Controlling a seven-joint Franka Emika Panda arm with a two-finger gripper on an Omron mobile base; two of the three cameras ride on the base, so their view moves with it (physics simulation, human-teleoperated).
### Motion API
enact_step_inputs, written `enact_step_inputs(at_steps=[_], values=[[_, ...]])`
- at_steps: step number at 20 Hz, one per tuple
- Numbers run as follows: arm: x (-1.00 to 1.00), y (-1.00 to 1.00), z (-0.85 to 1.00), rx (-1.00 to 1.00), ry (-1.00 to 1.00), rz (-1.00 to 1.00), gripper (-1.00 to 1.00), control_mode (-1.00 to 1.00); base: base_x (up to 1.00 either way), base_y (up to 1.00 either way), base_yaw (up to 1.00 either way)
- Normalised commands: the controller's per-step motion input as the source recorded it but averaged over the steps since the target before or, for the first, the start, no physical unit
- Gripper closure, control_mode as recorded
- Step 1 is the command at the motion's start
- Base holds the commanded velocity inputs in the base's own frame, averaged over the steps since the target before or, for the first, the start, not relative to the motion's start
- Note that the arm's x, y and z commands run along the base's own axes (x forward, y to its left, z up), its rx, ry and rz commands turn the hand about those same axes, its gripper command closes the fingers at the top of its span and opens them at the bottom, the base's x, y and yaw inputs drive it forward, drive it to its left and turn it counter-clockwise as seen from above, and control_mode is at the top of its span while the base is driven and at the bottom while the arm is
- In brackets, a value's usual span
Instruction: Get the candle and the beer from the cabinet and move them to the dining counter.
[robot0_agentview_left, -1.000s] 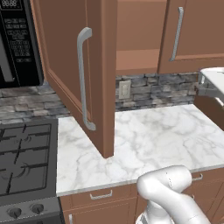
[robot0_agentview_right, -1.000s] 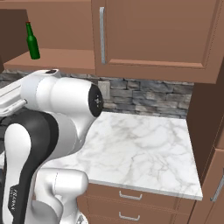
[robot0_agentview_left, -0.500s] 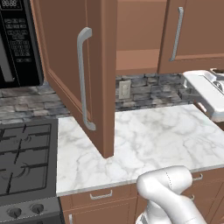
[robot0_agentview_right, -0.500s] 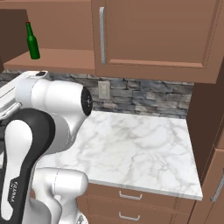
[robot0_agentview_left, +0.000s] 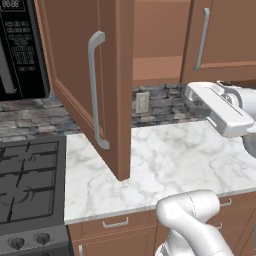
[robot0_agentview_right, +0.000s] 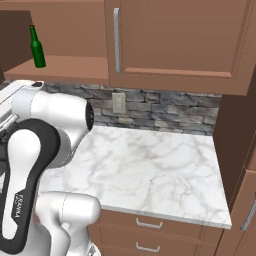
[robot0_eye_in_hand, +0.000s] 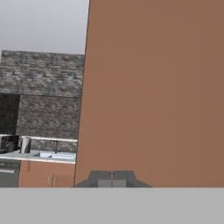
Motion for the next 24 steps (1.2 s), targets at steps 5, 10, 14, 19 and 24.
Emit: enact_step_inputs(at_steps=[5,10,14,19,24], values=[[0.01,0.62,-0.04,0.09,0.05,0.10,1.00,-1.00,0.00,0.00,0.00],[0.01,0.59,0.00,0.05,0.05,0.08,1.00,-1.00,0.00,0.00,0.00],[0.01,0.44,0.00,0.00,0.00,0.06,1.00,-1.00,0.00,0.00,0.00],[0.00,0.37,0.00,0.00,0.00,0.05,1.00,-1.00,0.00,0.00,0.00],[0.05,0.37,0.00,0.00,0.00,0.05,1.00,-1.00,0.00,0.00,0.00]])
